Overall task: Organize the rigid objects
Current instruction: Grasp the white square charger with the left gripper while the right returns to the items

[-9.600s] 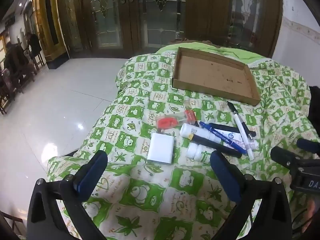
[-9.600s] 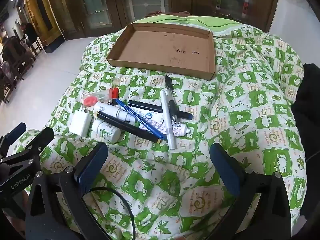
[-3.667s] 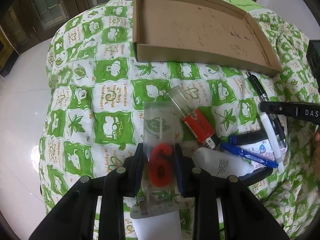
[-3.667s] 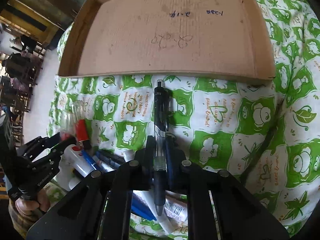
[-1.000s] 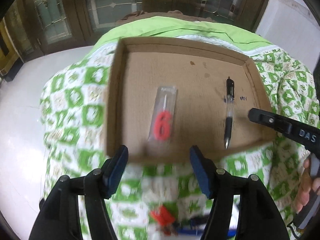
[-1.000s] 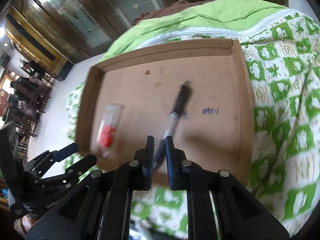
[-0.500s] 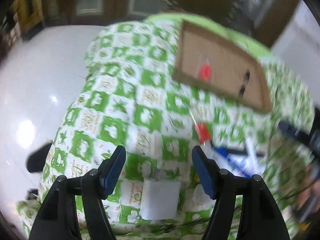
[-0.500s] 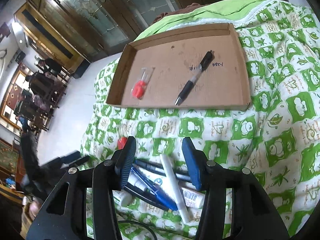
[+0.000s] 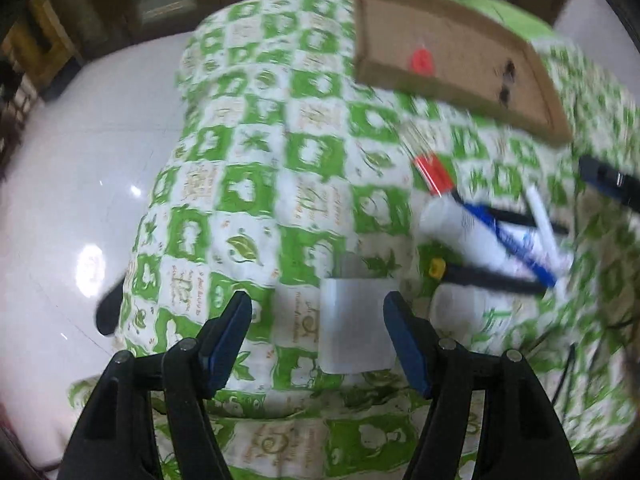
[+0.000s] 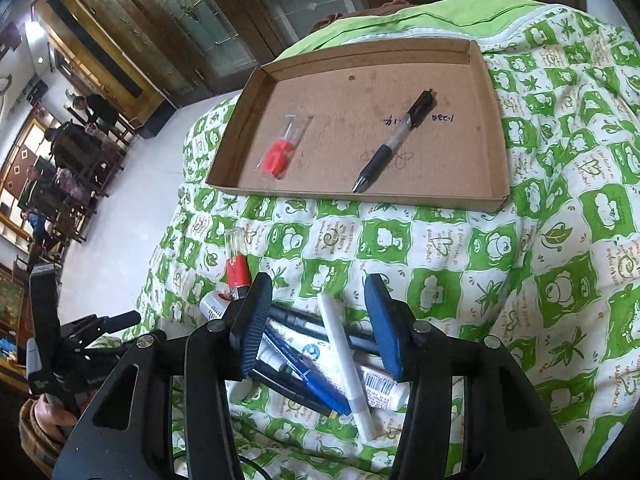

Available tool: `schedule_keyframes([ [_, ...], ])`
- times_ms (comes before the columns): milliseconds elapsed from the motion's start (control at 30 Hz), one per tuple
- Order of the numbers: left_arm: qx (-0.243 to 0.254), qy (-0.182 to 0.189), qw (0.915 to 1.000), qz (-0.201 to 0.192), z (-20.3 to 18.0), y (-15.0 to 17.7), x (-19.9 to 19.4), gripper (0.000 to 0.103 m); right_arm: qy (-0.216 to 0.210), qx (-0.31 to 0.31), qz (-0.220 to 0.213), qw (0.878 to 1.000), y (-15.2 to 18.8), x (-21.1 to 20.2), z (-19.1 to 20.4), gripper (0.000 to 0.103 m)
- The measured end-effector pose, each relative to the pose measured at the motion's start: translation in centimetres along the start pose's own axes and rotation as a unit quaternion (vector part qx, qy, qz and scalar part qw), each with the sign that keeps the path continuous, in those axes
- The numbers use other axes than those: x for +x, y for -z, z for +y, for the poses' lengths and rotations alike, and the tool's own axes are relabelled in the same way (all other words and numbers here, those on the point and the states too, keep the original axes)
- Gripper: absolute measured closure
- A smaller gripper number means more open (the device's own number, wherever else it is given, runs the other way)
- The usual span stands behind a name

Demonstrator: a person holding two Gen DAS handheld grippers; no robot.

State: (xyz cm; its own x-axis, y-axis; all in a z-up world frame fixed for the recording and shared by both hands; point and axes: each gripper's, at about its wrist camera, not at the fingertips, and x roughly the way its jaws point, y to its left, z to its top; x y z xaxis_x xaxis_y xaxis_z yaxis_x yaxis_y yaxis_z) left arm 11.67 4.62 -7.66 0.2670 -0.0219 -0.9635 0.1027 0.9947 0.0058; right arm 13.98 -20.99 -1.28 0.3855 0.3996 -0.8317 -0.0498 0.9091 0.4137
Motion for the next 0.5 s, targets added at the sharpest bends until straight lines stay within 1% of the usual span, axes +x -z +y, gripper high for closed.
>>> schedule_keyframes([
  [67, 0.030, -0.005, 0.9993, 0.021, -1.2, 0.0, 0.9, 0.034, 0.000, -0.001, 0.002, 1.000, 0.0, 0.1, 0.1, 0.055],
  [133, 0.046, -0.011, 0.9983, 0.035, -1.9, -0.1, 1.5, 0.034, 0.001, 0.000, 0.005, 1.000, 0.1, 0.3, 0.1, 0.055],
  [267, 0.055, -0.025, 0.9961, 0.065, -2.4, -0.2, 3.0, 0.034, 0.010, -0.003, 0.019, 1.000, 0.2, 0.7, 0.0, 0.055],
  [333, 0.056, -0.025, 0.9957, 0.070, -2.6, -0.1, 3.5, 0.039, 0.016, -0.007, 0.033, 0.999, 0.5, 1.2, 0.1, 0.055],
  [400, 0.059, -0.013, 0.9960, 0.066, -2.9, 0.0, 3.5, 0.053, 0.023, -0.009, 0.053, 0.998, 0.8, 1.8, 0.2, 0.055],
  [467, 0.056, -0.007, 0.9964, 0.062, -3.0, -0.1, 3.5, 0.053, 0.032, -0.006, 0.072, 0.997, 1.4, 2.3, 0.3, 0.055],
  [500, 0.046, 0.000, 0.9969, 0.064, -2.8, -0.4, 3.6, 0.055, 0.036, -0.006, 0.076, 0.996, 1.6, 2.5, 0.3, 0.055],
])
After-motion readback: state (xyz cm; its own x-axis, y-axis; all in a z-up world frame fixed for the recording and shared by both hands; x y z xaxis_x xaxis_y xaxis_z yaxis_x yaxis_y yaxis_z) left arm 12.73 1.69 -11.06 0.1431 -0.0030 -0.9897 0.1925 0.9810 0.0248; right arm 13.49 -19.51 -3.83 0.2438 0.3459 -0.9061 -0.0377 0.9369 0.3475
